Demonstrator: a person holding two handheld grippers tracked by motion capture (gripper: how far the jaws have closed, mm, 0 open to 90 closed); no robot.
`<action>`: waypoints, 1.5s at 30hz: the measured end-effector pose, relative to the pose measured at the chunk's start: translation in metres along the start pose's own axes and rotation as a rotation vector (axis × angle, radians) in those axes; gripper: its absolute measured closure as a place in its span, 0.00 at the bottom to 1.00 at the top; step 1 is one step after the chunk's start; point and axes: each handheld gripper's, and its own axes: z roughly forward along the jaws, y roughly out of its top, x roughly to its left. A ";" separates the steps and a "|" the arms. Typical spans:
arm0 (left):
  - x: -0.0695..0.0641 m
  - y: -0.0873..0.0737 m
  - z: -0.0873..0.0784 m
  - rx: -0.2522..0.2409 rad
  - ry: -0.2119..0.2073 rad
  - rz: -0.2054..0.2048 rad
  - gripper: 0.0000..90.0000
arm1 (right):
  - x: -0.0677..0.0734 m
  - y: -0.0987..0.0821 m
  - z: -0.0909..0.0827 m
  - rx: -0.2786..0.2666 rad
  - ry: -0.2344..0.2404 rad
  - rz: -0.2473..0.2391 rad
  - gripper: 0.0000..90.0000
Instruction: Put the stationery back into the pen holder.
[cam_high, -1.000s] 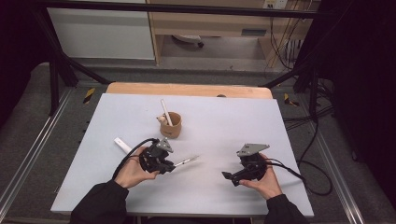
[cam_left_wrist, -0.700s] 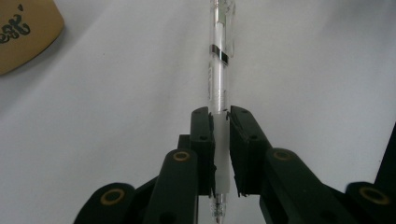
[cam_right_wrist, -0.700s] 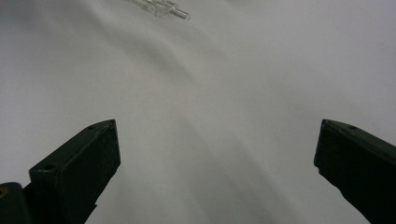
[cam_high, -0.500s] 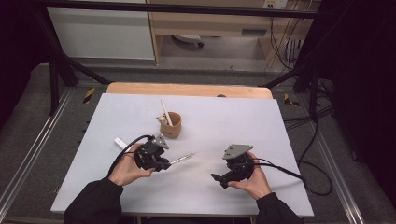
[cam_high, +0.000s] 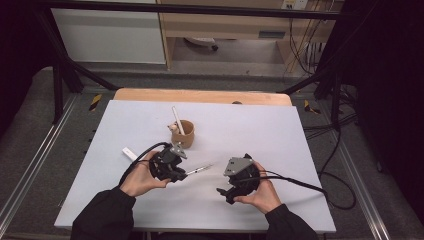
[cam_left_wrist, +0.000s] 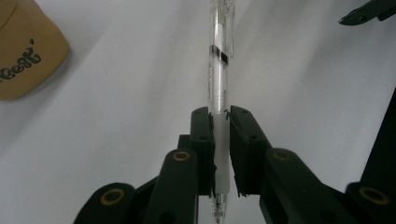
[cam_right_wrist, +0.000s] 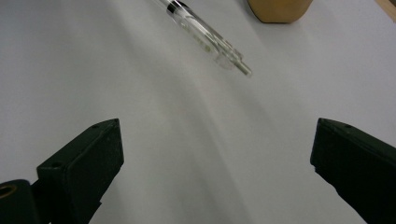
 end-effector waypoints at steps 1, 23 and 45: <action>-0.001 0.002 0.000 0.004 0.001 0.003 0.88 | 0.001 0.002 0.000 0.001 0.000 -0.012 0.04; -0.022 0.038 0.009 0.034 -0.021 0.039 0.88 | 0.015 0.021 0.008 0.051 -0.050 -0.292 0.11; -0.038 0.060 0.017 0.058 -0.020 0.065 0.88 | 0.020 0.015 0.007 -0.014 -0.070 -0.598 0.54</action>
